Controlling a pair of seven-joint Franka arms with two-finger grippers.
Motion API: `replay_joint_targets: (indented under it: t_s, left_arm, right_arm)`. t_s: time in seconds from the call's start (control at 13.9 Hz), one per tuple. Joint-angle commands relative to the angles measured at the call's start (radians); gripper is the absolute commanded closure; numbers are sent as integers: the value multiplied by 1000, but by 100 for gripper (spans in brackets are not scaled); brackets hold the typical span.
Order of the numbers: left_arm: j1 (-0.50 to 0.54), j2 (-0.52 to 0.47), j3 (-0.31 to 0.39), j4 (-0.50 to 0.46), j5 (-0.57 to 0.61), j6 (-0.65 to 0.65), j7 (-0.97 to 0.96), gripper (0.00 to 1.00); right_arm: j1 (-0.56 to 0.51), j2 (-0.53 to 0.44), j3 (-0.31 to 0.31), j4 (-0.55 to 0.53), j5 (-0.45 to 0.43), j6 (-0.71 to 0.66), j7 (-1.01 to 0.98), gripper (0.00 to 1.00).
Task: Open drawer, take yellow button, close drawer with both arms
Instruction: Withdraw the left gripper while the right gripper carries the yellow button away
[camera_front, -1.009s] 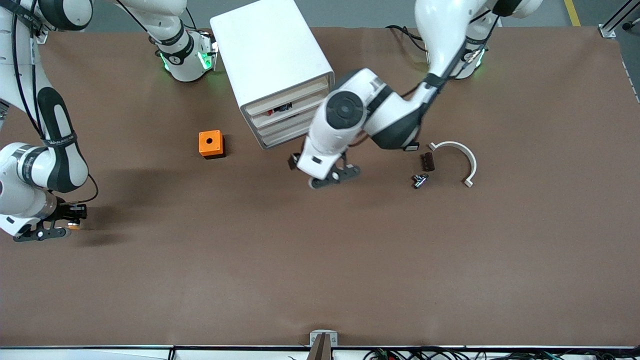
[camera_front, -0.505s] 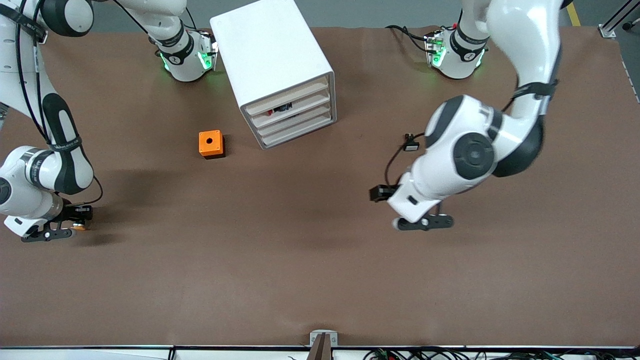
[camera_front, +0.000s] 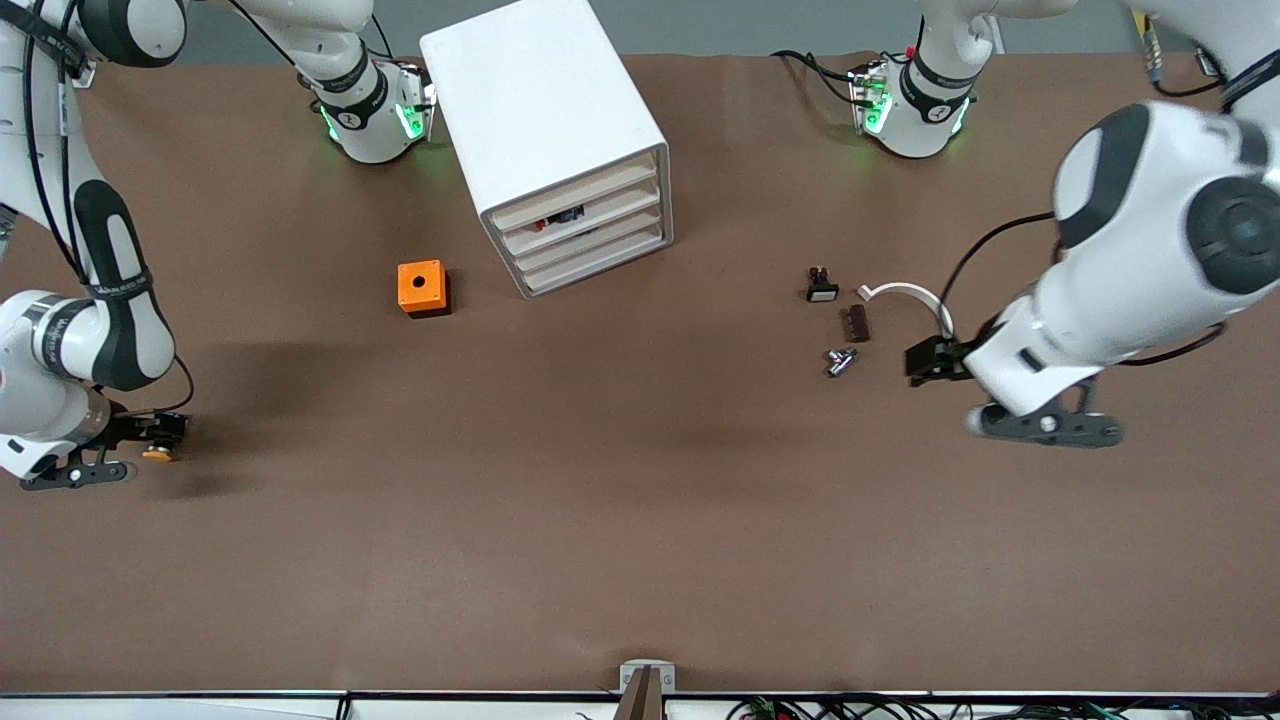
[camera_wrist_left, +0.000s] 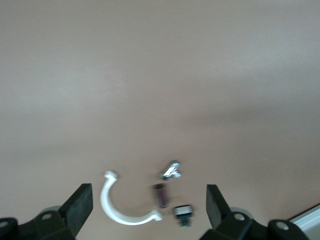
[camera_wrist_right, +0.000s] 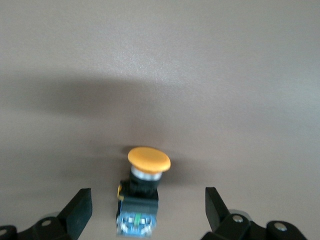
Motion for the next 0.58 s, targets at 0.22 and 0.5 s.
replay_joint_targets:
  t_s: [0.22, 0.5]
  left_arm:
    - [55, -250, 60, -184, 59, -11, 134, 0]
    - [55, -335, 71, -204, 65, -86, 29, 0]
  right_arm:
    - [58, -220, 22, -12, 135, -336, 98, 0]
    - [141, -331, 23, -12, 137, -512, 267, 0]
